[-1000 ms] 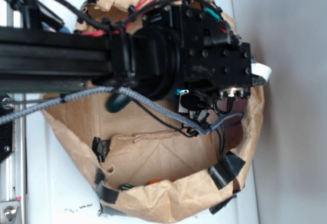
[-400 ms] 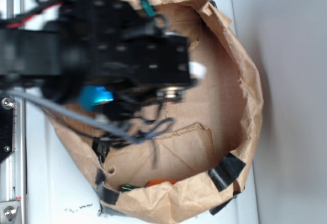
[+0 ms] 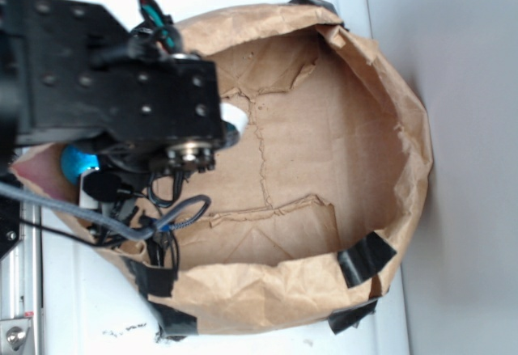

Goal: Grab the blue ball.

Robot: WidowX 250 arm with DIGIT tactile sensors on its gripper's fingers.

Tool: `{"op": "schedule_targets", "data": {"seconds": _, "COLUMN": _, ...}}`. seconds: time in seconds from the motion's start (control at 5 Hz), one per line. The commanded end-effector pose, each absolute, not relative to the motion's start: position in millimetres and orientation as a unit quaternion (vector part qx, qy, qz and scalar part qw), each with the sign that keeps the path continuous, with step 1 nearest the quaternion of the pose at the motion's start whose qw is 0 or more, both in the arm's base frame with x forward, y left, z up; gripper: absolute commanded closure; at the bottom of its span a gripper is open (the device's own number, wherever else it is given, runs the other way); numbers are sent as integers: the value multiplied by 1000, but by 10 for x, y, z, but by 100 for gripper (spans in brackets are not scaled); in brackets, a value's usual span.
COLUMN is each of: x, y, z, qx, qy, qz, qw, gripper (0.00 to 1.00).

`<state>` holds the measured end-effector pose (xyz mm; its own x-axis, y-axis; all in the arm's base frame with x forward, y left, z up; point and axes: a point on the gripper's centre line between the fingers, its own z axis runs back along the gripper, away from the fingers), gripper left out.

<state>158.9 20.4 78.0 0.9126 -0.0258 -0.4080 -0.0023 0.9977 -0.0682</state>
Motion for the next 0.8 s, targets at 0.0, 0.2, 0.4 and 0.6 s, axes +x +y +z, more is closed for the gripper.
{"op": "schedule_targets", "data": {"seconds": 0.0, "x": 2797, "y": 398, "z": 2252, "qx": -21, "qy": -94, "qz": 15, "qw": 995, "gripper": 100}}
{"op": "schedule_targets", "data": {"seconds": 0.2, "x": 2857, "y": 408, "z": 2327, "qx": -28, "qy": -101, "qz": 25, "qw": 994, "gripper": 100}}
{"op": "schedule_targets", "data": {"seconds": 0.4, "x": 2933, "y": 385, "z": 2356, "qx": -27, "qy": -111, "qz": 39, "qw": 993, "gripper": 100}}
{"op": "schedule_targets", "data": {"seconds": 0.6, "x": 2989, "y": 327, "z": 2337, "qx": -19, "qy": -116, "qz": 45, "qw": 992, "gripper": 100}}
